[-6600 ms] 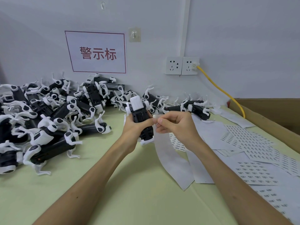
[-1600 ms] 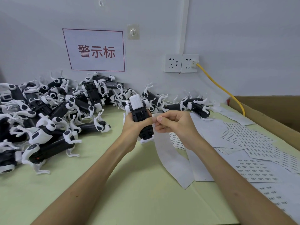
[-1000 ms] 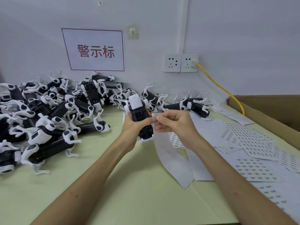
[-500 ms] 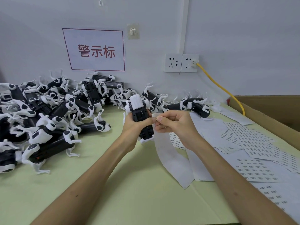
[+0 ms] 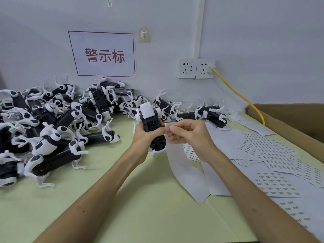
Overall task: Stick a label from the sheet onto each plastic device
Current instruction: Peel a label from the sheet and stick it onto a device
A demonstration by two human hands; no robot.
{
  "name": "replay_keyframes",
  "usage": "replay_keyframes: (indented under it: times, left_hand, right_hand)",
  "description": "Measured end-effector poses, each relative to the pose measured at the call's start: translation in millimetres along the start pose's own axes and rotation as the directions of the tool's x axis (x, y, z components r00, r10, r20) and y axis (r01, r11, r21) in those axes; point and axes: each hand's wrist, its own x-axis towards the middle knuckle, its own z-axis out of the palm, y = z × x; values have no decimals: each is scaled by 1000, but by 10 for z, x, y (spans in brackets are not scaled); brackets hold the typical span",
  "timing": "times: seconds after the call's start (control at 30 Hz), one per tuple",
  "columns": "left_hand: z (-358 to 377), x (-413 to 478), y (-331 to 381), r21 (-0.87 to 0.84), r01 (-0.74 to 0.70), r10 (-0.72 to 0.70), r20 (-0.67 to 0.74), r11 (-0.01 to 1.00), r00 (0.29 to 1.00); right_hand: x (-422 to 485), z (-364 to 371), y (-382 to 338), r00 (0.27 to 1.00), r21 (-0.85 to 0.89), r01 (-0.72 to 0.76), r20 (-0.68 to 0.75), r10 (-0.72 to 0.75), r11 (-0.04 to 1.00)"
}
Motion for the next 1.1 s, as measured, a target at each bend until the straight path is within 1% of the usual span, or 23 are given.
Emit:
replay_keyframes:
  times: [0.17,0.33,0.5,1.1]
  left_hand:
    - [0,-1,-3,-1,-3,3,-5,1000,1000]
    - [0,3,5,17,-27,26,36,999,999]
    - [-1,9,-11,19,-12,12,-5,1000,1000]
    - [28,6,-10,71,-18,18,-7,997,1000]
  right_hand:
    - [-4,0,-3,1000,2,-5,-2,5,1000]
    - [5,1,-2,1000,4,-3,-2,3,1000]
    - [6,2,5,1000,5,-7,0,7,1000]
    - [-1,5,-3,1000,-27,-4,-25,4,1000]
